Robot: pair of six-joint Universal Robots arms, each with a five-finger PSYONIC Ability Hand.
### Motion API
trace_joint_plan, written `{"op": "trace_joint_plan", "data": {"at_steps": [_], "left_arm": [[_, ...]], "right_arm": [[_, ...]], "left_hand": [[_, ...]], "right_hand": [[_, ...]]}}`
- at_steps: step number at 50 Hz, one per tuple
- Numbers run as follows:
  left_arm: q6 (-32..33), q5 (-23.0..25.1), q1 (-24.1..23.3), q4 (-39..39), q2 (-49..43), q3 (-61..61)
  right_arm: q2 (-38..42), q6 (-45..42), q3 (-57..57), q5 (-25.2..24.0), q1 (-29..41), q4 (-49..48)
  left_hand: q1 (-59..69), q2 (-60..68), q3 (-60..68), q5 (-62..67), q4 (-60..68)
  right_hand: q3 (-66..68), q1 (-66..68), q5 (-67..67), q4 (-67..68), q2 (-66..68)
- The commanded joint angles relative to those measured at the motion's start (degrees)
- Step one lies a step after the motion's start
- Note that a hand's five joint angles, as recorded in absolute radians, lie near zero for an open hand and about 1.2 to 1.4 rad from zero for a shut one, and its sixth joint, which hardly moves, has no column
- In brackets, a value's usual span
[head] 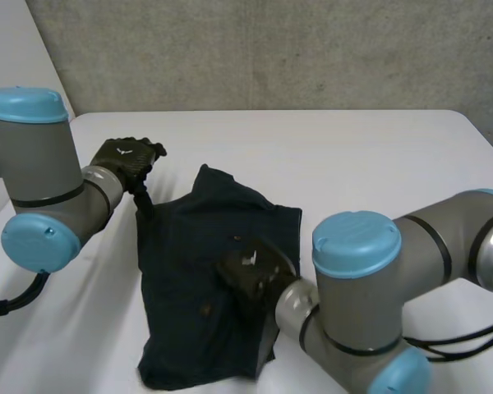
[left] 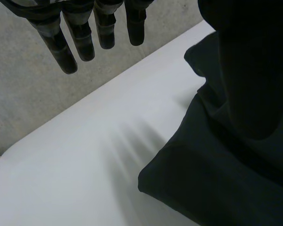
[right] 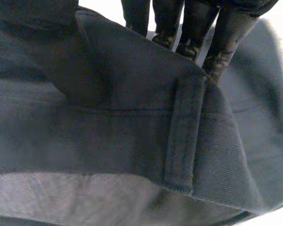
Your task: Fold the shorts.
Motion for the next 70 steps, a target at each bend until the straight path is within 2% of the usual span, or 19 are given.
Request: {"op": "trace_joint_plan", "data": {"at_steps": [1,3,10,16,20,24,28,34,43,50,52,55,56,59,62,66,70], "left_arm": [[-0.2,-0.1,-0.6,0.1,9.0,-7.4],[-0.7,-0.2,-0.9,0.3,12.8,-10.6],[-5.6,-0.3,-2.7,0.2,22.0,-18.0],[-9.5,-0.5,-6.6,-0.3,23.1,-21.2],[-15.3,-1.8,-10.6,-1.2,22.3,-22.1],[-21.0,-4.4,-12.8,-1.0,17.4,-21.1],[-22.9,-5.8,-13.2,-1.0,12.8,-18.4],[-25.2,-6.1,-12.8,-1.2,6.2,-13.2],[-32.7,-5.8,-12.8,-1.6,-3.4,-3.6],[-35.6,-5.3,-13.5,-2.8,-9.3,2.0],[-36.8,-4.9,-13.9,-3.4,-10.4,3.1],[-37.4,-4.9,-14.0,-4.2,-10.8,3.5],[-37.4,-5.0,-13.8,-4.9,-10.4,3.5],[-36.9,-5.3,-13.5,-6.2,-9.4,3.6],[-35.8,-4.9,-12.6,-7.8,-2.8,2.9],[-29.2,-4.7,-10.1,-10.3,7.7,1.6],[-19.7,-4.7,-9.3,-10.8,18.0,1.3]], "right_arm": [[1.2,-1.1,-11.1,14.1,-0.3,-5.3],[2.6,-3.4,-15.6,17.3,-1.0,-4.0],[7.7,-14.2,-23.1,22.4,-3.2,-1.4],[9.3,-19.6,-25.3,25.5,-3.5,-1.6],[8.9,-19.4,-25.1,25.5,-4.1,-1.5],[7.9,-19.3,-24.0,25.4,-4.1,-1.5],[5.8,-19.3,-21.7,25.4,-4.0,-1.4],[1.5,-16.7,-17.8,25.3,-4.1,-1.1],[-2.5,-12.9,-13.9,25.0,-4.2,-0.8],[-3.3,-12.9,-11.1,24.3,-4.2,-0.8],[-3.3,-12.9,-10.7,24.3,-4.1,-0.8],[-3.5,-12.9,-10.4,24.3,-4.3,-0.8],[-3.7,-12.9,-10.4,24.3,-4.3,-0.8],[-4.7,-13.0,-10.4,24.1,-4.7,-0.8],[-6.8,-13.6,-10.5,23.0,-5.5,0.1],[-12.1,-13.2,-11.4,19.4,-6.9,4.6],[-17.2,-12.7,-12.8,15.0,-8.4,8.5]], "left_hand": [[0.6,0.9,0.0,-0.6,0.2],[0.6,0.9,0.0,-0.6,0.2],[0.8,1.0,0.1,-0.5,0.4],[1.0,1.2,0.3,-0.3,0.5],[0.8,1.0,0.1,-0.5,0.4],[0.6,0.9,0.0,-0.6,0.2],[0.8,1.0,0.1,-0.5,0.4],[1.8,2.1,1.1,0.5,1.4],[8.7,8.9,8.0,7.4,8.3],[21.0,21.2,20.3,19.7,20.5],[33.9,34.1,33.2,32.6,33.4],[55.1,55.3,54.4,53.8,54.6],[67.6,67.9,66.9,66.3,67.2],[68.6,68.8,67.9,67.3,68.1],[68.6,68.8,67.9,67.3,68.1],[68.6,68.8,67.9,67.3,68.1],[68.6,68.8,67.9,67.3,68.1]], "right_hand": [[15.4,25.9,18.5,15.1,14.6],[15.4,25.9,18.5,15.1,14.6],[15.4,25.9,18.5,15.1,14.6],[15.4,25.9,18.5,15.1,14.6],[15.4,25.9,18.5,15.1,14.6],[15.4,25.9,18.5,15.1,14.6],[15.4,25.9,18.5,15.1,14.6],[15.4,25.9,18.5,15.1,14.6],[15.4,25.9,18.5,15.1,14.6],[15.4,25.9,18.5,15.1,14.6],[15.4,25.9,18.5,15.1,14.6],[15.4,25.9,18.5,15.1,14.6],[15.4,25.9,18.5,15.1,14.6],[15.4,25.9,18.5,15.1,14.6],[15.4,25.9,18.5,15.1,14.6],[15.4,25.9,18.5,15.1,14.6],[15.4,25.9,18.5,15.1,14.6]]}}
